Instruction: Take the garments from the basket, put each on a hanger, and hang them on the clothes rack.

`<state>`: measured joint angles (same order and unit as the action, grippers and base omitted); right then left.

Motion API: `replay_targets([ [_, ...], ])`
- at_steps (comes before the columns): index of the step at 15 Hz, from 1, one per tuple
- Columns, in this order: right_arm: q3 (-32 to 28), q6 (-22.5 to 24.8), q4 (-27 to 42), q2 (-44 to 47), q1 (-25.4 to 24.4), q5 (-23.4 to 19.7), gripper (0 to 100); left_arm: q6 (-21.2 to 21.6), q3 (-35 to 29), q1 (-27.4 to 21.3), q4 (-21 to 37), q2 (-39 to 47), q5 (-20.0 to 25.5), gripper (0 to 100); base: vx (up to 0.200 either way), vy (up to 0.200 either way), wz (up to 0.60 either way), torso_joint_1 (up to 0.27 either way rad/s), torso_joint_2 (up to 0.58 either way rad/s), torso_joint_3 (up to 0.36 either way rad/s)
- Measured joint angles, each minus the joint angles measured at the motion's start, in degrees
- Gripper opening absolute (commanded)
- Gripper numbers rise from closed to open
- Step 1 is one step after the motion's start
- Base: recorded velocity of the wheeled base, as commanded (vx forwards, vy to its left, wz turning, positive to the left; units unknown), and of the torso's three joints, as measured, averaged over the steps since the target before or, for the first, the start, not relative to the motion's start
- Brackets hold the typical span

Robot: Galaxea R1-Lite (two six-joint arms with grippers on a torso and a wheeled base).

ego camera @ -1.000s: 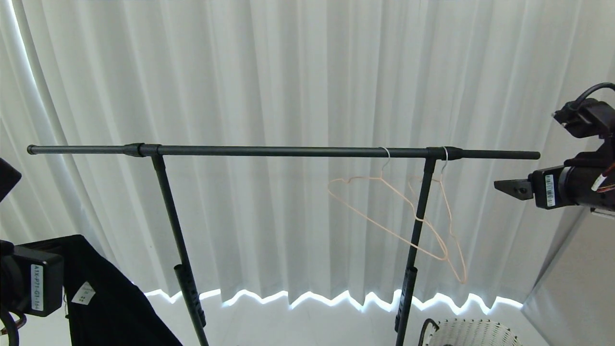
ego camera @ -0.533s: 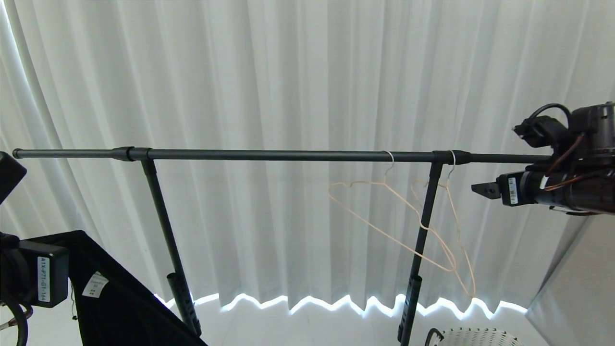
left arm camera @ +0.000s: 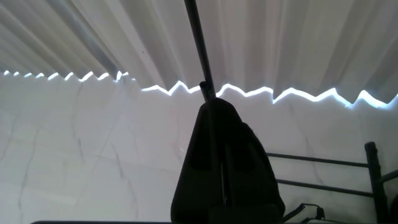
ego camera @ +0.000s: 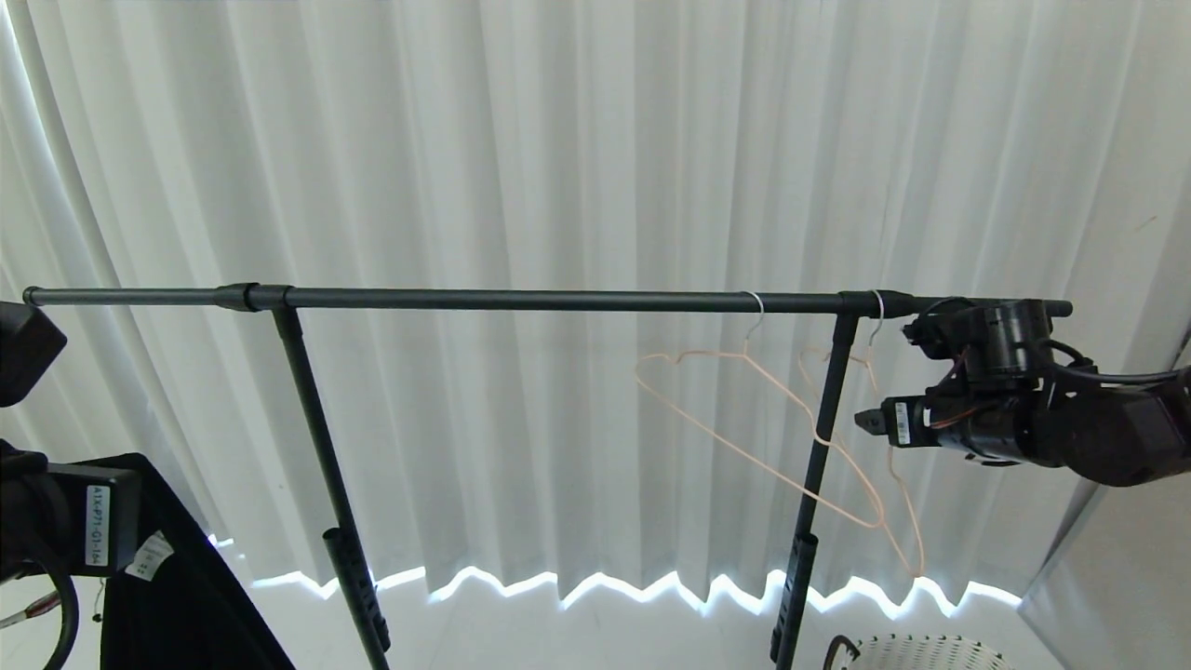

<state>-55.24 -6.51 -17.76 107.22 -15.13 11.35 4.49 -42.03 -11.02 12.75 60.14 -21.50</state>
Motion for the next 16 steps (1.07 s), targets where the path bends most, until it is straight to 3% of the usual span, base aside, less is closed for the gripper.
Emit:
replay_targets([
  [9, 0.17, 0.0, -2.32, 5.33, -0.27, 0.06, 100, 0.0, 0.02, 0.11, 0.0, -0.41, -0.79, 0, 0.0, 0.0, 0.0, 0.0, 0.0, 0.0],
  [13, 0.67, -2.33, -2.18, 5.71, -1.46, 0.09, 100, 0.0, 0.17, 0.11, 0.0, -0.6, -1.23, 0, 0.0, 0.0, 0.0, 0.0, 0.0, 0.0],
  [14, 0.85, -2.51, -2.18, 5.77, -1.77, 0.06, 0, 0.0, 0.22, 0.16, -0.02, -0.61, -1.23, 0, 0.0, 0.0, 0.0, 0.0, 0.0, 0.0],
  [16, 0.99, -2.62, -2.16, 5.9, -1.87, 0.11, 0, -0.02, 0.22, 0.11, -0.02, -0.66, -1.23, 0, 0.0, 0.0, 0.0, 0.0, 0.0, 0.0],
])
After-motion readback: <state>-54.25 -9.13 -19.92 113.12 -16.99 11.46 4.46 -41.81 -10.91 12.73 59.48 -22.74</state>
